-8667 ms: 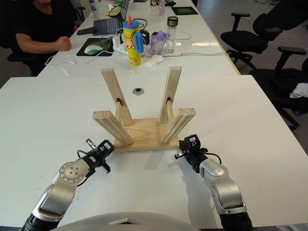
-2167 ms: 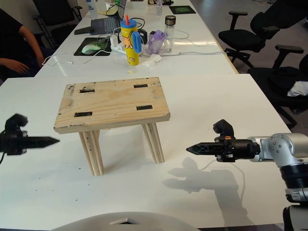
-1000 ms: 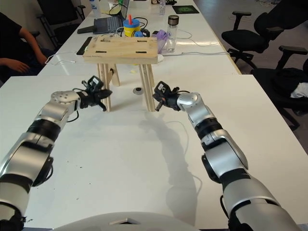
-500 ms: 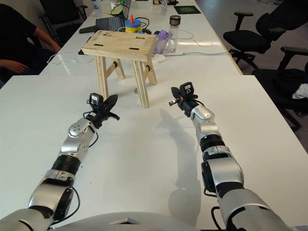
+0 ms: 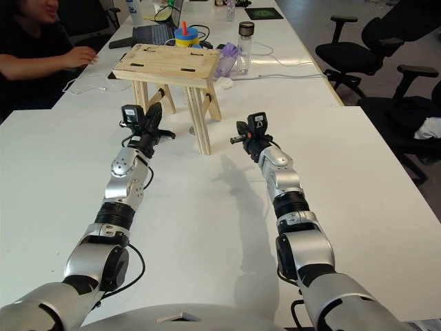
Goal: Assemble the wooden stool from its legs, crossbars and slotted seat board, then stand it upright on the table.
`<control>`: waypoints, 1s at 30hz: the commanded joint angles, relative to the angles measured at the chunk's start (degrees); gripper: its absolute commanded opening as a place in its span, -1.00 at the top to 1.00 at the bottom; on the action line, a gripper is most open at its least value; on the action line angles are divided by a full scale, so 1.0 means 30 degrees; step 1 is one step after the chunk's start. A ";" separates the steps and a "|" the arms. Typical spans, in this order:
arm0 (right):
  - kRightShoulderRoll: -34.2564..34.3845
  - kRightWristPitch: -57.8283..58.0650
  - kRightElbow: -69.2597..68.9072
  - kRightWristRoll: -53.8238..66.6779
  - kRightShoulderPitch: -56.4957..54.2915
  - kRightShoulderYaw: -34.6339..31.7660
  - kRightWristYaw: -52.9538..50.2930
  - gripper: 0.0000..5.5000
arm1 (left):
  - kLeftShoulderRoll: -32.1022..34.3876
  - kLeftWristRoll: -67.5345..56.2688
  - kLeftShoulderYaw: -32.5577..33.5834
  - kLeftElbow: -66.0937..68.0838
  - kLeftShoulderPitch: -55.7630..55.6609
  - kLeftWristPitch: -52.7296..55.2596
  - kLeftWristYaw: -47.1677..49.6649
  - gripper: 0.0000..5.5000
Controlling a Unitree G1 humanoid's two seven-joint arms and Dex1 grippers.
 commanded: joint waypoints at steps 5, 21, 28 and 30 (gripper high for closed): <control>0.0330 -0.0328 0.0948 -0.0532 -0.0993 -0.0587 -0.1184 1.00 | -0.1052 0.0666 -0.0162 -0.0696 0.1073 0.0527 -0.0001 1.00; 0.0980 -0.1250 0.2918 -0.2149 -0.1659 0.0000 -0.1712 1.00 | -0.1741 0.2837 -0.1416 0.5016 -0.3880 -0.0592 -0.1803 1.00; 0.1048 -0.1333 0.3705 -0.2179 -0.1900 -0.0198 -0.1120 1.00 | -0.2414 0.3073 -0.1375 0.6999 -0.5494 -0.1080 -0.2189 1.00; 0.1018 -0.1421 0.3967 -0.2208 -0.1937 -0.0249 -0.1098 1.00 | -0.2626 0.3198 -0.1357 0.7512 -0.5992 -0.1228 -0.2085 1.00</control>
